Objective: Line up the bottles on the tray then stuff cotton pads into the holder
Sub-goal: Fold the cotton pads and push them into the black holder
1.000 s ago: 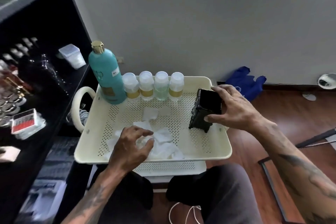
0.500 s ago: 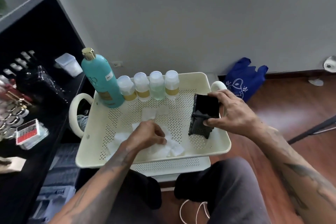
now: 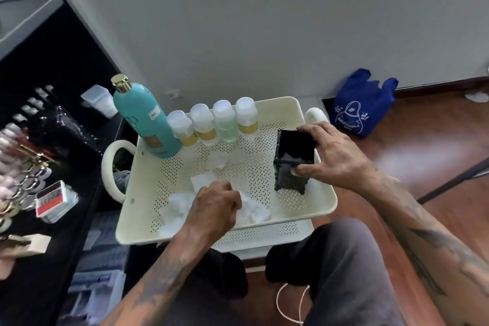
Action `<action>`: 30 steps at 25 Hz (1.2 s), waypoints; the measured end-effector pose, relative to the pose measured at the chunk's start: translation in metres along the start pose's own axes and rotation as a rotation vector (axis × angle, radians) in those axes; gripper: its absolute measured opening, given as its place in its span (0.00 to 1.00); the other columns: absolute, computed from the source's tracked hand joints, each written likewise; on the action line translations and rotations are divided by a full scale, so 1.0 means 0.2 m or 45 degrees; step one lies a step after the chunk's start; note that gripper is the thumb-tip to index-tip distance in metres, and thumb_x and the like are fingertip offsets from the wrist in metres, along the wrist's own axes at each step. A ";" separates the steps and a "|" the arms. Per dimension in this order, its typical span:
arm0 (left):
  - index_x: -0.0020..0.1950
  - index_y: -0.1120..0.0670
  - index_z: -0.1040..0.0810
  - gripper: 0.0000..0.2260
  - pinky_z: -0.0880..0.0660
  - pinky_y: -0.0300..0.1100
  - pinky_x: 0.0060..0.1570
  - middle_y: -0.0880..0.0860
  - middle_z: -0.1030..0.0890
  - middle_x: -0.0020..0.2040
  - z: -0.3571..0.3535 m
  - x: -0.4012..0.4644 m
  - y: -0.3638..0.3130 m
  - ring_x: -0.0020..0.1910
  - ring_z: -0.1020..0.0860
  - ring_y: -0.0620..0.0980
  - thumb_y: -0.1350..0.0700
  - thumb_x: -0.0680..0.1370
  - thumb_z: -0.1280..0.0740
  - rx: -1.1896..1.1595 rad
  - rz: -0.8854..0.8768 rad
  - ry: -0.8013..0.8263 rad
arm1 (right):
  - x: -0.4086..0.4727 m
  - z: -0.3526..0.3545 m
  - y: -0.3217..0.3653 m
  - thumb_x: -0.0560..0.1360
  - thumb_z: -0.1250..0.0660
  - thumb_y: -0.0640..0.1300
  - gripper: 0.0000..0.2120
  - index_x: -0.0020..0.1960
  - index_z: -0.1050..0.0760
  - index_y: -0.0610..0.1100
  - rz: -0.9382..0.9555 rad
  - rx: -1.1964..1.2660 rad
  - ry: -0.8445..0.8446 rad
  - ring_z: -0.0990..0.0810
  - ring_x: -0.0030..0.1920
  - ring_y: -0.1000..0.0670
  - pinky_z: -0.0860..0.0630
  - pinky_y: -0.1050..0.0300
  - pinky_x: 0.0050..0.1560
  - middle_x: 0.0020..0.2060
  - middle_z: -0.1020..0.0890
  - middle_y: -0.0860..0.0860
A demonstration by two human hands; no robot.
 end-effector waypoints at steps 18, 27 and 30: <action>0.49 0.54 0.13 0.07 0.29 0.32 0.35 0.50 0.14 0.51 -0.14 0.09 0.18 0.39 0.22 0.39 0.56 0.73 0.27 -0.303 0.532 0.523 | 0.01 -0.03 -0.04 0.65 0.24 0.55 0.40 0.73 0.35 0.53 0.022 -0.013 -0.015 0.30 0.64 0.55 0.36 0.64 0.61 0.67 0.32 0.58; 0.51 0.49 0.15 0.08 0.21 0.34 0.43 0.47 0.13 0.42 0.21 0.09 0.24 0.42 0.15 0.42 0.58 0.73 0.25 -0.957 0.595 -0.094 | 0.00 -0.02 -0.03 0.65 0.24 0.54 0.39 0.72 0.36 0.53 0.039 0.069 -0.012 0.29 0.62 0.55 0.30 0.57 0.63 0.66 0.33 0.59; 0.59 0.55 0.19 0.17 0.22 0.39 0.48 0.55 0.14 0.47 0.23 0.09 0.22 0.45 0.17 0.47 0.62 0.71 0.25 -1.341 0.681 -0.087 | 0.00 -0.03 -0.02 0.66 0.24 0.53 0.39 0.73 0.36 0.53 0.040 0.103 -0.008 0.30 0.64 0.54 0.30 0.57 0.65 0.67 0.34 0.59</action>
Point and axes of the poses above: each hand's wrist, its own x-axis towards the middle knuckle, its own z-axis out of the back of the hand, y = z × x, the point moved 8 cm from there along x, towards the middle knuckle
